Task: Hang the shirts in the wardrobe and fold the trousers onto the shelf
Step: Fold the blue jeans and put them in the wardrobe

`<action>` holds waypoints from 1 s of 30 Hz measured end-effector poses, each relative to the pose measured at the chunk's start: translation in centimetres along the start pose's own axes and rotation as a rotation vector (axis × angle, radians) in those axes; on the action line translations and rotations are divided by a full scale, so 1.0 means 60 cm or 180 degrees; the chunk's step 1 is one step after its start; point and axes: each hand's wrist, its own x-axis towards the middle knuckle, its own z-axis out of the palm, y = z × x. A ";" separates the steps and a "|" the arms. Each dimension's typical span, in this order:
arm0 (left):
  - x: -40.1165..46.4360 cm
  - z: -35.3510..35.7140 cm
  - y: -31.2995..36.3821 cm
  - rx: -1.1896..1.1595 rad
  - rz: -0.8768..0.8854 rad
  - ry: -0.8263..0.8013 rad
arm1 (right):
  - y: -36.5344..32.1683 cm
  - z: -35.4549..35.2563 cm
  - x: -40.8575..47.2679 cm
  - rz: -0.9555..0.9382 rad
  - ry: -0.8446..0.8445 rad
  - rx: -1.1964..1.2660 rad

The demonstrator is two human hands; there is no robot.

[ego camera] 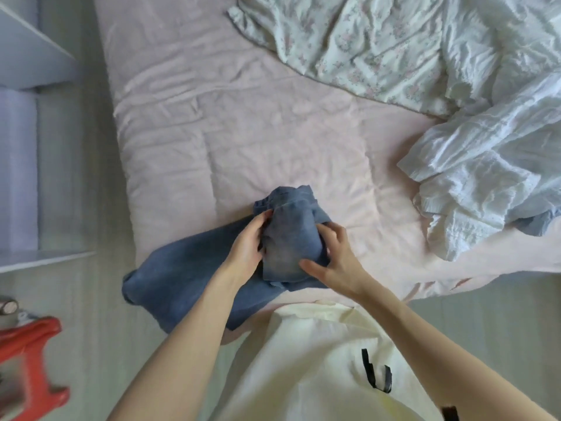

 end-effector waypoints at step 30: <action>-0.092 -0.141 -0.124 -0.1800 0.0068 0.2508 | -0.044 0.204 0.070 -0.0250 -0.0257 -0.2020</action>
